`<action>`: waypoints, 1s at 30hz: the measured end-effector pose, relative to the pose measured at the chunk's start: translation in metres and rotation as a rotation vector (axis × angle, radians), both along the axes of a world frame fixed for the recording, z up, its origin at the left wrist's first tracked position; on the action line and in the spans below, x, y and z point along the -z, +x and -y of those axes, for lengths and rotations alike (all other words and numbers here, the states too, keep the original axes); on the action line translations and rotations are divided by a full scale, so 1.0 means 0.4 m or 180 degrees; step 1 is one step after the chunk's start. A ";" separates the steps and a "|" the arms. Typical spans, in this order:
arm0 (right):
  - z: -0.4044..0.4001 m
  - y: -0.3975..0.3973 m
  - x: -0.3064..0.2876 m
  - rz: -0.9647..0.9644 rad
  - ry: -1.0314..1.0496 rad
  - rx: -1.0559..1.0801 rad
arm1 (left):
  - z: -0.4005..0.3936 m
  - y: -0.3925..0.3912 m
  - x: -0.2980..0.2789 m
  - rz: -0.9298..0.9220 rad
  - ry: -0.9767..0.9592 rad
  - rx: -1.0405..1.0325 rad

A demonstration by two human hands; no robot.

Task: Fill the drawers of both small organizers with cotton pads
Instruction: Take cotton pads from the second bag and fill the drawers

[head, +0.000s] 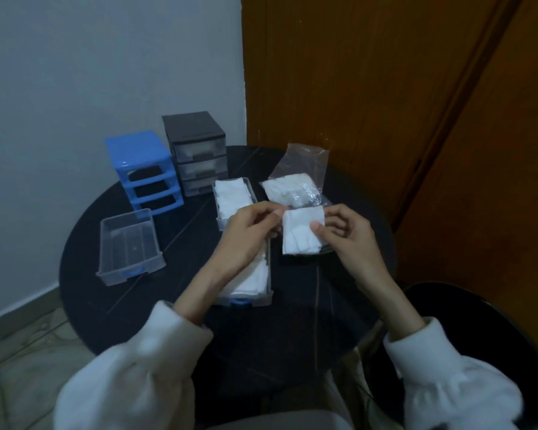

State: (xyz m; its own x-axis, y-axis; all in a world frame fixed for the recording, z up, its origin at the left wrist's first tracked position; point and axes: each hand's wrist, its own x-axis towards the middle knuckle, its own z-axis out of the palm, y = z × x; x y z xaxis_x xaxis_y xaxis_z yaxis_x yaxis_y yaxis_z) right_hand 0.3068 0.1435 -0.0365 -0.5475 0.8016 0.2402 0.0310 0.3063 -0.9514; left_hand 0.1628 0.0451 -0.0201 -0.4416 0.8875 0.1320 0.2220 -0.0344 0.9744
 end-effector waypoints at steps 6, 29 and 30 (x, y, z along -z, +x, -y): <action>0.046 -0.082 -0.032 -0.0334 -0.0169 -0.0223 | 0.061 -0.045 -0.021 0.0380 0.0130 -0.0012; 0.094 -0.149 -0.026 -0.0574 0.0041 -0.0398 | 0.085 -0.072 -0.010 -0.0063 0.0638 -0.0273; 0.091 -0.148 -0.024 -0.0578 0.0018 -0.0390 | 0.086 -0.074 -0.012 -0.0052 0.0626 -0.0222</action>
State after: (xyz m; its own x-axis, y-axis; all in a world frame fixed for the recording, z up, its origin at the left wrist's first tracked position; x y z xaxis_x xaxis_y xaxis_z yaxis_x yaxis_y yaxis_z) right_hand 0.2477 0.1072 -0.0267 -0.5880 0.7301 0.3481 -0.1785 0.3026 -0.9362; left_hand 0.1330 0.0105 -0.0154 -0.4973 0.8113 0.3074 0.2463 -0.2077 0.9467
